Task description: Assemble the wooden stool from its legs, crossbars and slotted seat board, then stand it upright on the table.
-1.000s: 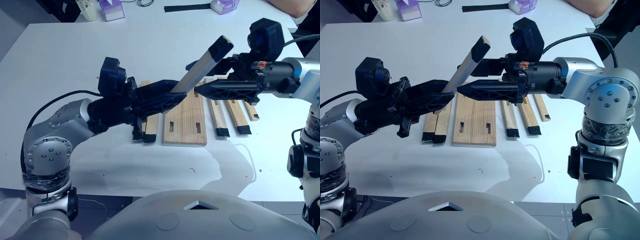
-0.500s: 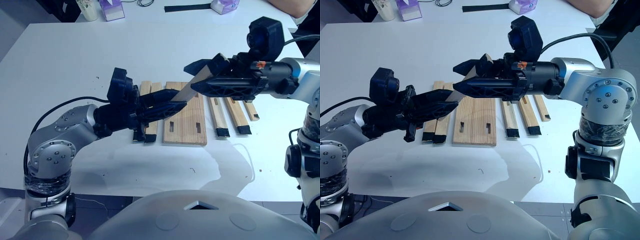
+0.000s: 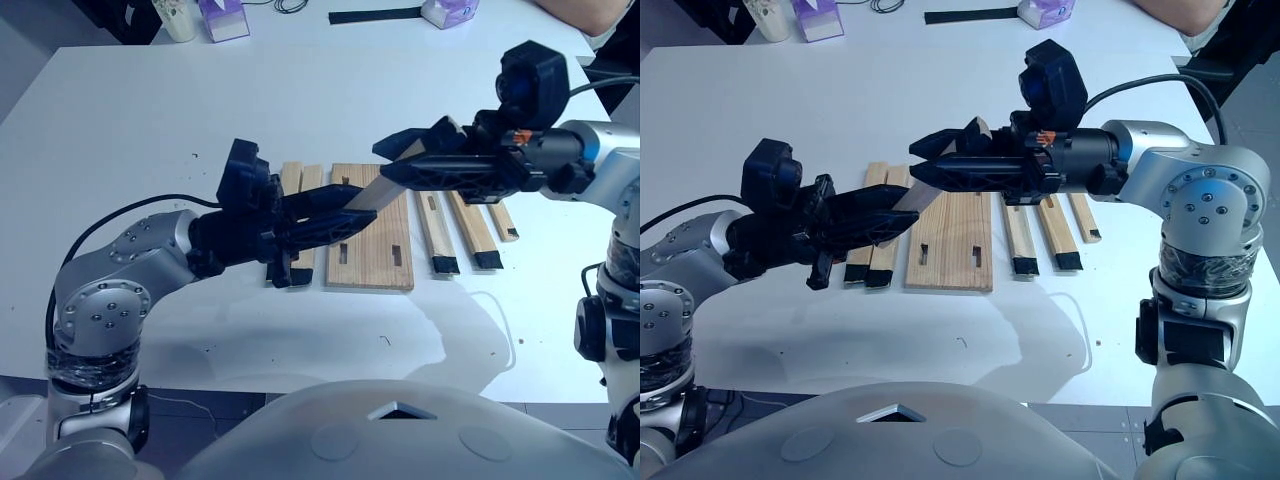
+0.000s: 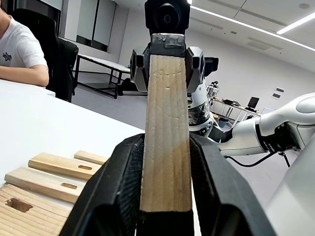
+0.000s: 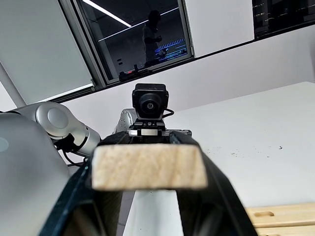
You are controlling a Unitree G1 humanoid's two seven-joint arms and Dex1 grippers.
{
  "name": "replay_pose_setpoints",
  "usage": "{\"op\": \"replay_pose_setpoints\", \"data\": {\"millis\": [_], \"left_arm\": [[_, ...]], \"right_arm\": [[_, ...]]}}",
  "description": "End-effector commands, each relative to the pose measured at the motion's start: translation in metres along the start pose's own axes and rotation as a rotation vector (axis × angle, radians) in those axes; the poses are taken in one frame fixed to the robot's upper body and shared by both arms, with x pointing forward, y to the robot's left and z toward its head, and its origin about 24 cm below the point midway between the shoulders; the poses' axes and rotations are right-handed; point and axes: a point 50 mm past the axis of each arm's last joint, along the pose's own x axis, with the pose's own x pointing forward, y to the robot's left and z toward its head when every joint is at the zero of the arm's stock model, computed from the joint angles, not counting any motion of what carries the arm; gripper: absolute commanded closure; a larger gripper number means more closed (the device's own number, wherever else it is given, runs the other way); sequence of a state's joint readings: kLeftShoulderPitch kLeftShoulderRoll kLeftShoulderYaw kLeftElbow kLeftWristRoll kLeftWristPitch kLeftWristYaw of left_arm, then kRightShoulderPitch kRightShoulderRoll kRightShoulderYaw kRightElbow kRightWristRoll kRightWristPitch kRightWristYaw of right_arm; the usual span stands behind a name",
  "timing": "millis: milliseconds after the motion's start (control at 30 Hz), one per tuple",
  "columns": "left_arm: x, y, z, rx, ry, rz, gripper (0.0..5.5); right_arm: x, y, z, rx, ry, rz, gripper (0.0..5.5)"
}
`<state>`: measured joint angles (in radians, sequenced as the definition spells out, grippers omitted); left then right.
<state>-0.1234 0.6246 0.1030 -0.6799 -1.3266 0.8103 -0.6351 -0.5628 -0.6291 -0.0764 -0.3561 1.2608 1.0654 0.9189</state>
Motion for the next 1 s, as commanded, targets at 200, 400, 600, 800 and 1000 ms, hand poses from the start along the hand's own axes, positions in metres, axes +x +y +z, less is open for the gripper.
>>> {"op": "replay_pose_setpoints", "data": {"millis": [200, 400, 600, 800, 1000], "left_arm": [[-0.001, 0.020, -0.008, 0.013, 0.032, 0.157, 3.43], [-0.018, 0.036, -0.019, 0.006, 0.042, 0.315, 2.50], [-0.036, 0.043, -0.021, 0.029, 0.027, 0.431, 2.18], [-0.034, 0.037, -0.029, 0.043, 0.012, 0.455, 2.18], [-0.032, 0.031, -0.033, 0.054, -0.001, 0.460, 2.18]], "right_arm": [[-0.001, -0.007, -0.008, -0.067, 0.095, -0.098, 4.19], [-0.012, -0.023, -0.001, -0.219, 0.176, -0.233, 4.19], [-0.064, -0.064, 0.014, -0.548, 0.437, -0.501, 4.19], [-0.113, -0.088, 0.009, -0.740, 0.745, -0.534, 4.19], [-0.132, -0.087, -0.008, -0.716, 0.876, -0.406, 4.19]]}}
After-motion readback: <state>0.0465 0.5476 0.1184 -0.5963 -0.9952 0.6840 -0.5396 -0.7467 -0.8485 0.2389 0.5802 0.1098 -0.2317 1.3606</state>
